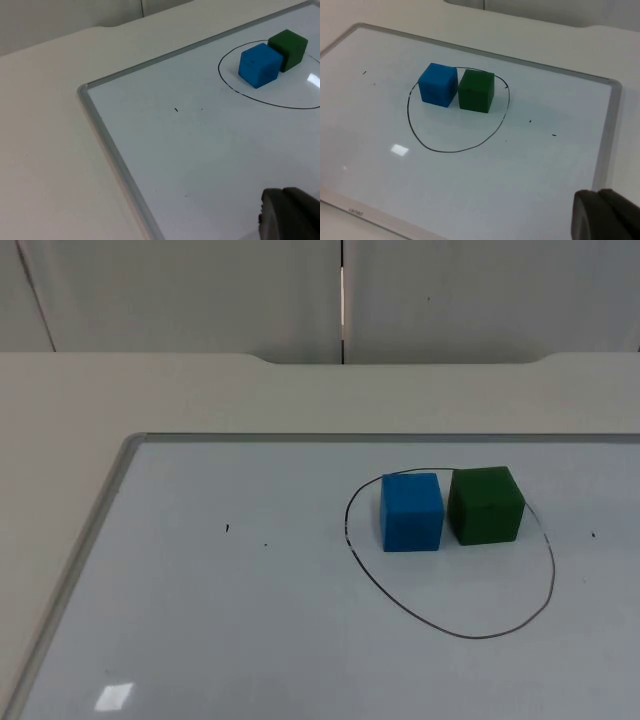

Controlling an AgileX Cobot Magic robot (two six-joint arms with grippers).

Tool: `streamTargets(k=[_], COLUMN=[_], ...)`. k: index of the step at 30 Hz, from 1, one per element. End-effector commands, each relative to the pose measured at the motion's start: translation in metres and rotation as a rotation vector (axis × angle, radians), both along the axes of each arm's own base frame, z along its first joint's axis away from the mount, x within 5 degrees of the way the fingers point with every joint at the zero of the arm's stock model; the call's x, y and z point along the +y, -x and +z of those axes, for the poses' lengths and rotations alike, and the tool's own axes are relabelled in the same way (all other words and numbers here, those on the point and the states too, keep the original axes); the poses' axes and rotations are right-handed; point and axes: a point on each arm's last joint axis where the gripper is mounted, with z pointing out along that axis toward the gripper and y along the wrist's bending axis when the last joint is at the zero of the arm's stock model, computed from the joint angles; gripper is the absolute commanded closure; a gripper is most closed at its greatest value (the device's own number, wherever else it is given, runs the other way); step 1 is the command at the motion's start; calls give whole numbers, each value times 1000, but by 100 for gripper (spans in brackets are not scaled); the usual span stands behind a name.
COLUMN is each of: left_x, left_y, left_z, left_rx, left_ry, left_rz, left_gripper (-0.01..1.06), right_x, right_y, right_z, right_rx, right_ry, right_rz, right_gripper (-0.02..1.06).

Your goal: Push the two cubes into the marked area.

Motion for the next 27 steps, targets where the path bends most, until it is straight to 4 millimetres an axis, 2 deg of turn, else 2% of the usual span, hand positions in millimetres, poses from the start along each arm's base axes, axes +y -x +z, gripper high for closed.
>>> streamTargets(k=[1, 3, 4, 5, 7, 8, 9, 11, 12, 16, 19, 20, 22, 24, 25, 27], left_x=[0, 0, 0, 0, 0, 0, 0, 0, 0, 0, 0, 0, 0, 0, 0, 0], left_y=[0, 0, 0, 0, 0, 0, 0, 0, 0, 0, 0, 0, 0, 0, 0, 0], left_z=[-2, -2, -2, -2, -2, -2, -2, -2, -2, -2, -2, -2, -2, -2, -2, -2], left_rx=[6, 6, 6, 6, 6, 6, 6, 6, 6, 6, 6, 6, 6, 6, 6, 6], left_ry=[2, 2, 2, 2, 2, 2, 2, 2, 2, 2, 2, 2, 2, 2, 2, 2], left_rz=[8, 8, 8, 8, 8, 8, 8, 8, 8, 8, 8, 8, 8, 8, 8, 8], left_gripper=[104, 94, 94, 85, 60, 39, 39, 5, 0, 0, 0, 0, 0, 0, 0, 0], right_x=[0, 0, 0, 0, 0, 0, 0, 0, 0, 0, 0, 0, 0, 0, 0, 0], right_y=[0, 0, 0, 0, 0, 0, 0, 0, 0, 0, 0, 0, 0, 0, 0, 0], right_z=[-1, -1, -1, -1, -1, -1, -1, -1, -1, 0, 0, 0, 0, 0, 0, 0], right_rx=[-3, -3, -3, -3, -3, -3, -3, -3, -3, -3, -3, -3, -3, -3, -3, -3], right_ry=[2, 2, 2, 2, 2, 2, 2, 2, 2, 2, 2, 2, 2, 2, 2, 2], right_rz=[2, 2, 2, 2, 2, 2, 2, 2, 2, 2, 2, 2, 2, 2, 2, 2], right_gripper=[105, 105, 105, 105, 105, 105, 105, 105, 105, 103, 91, 91, 78, 54, 54, 30])
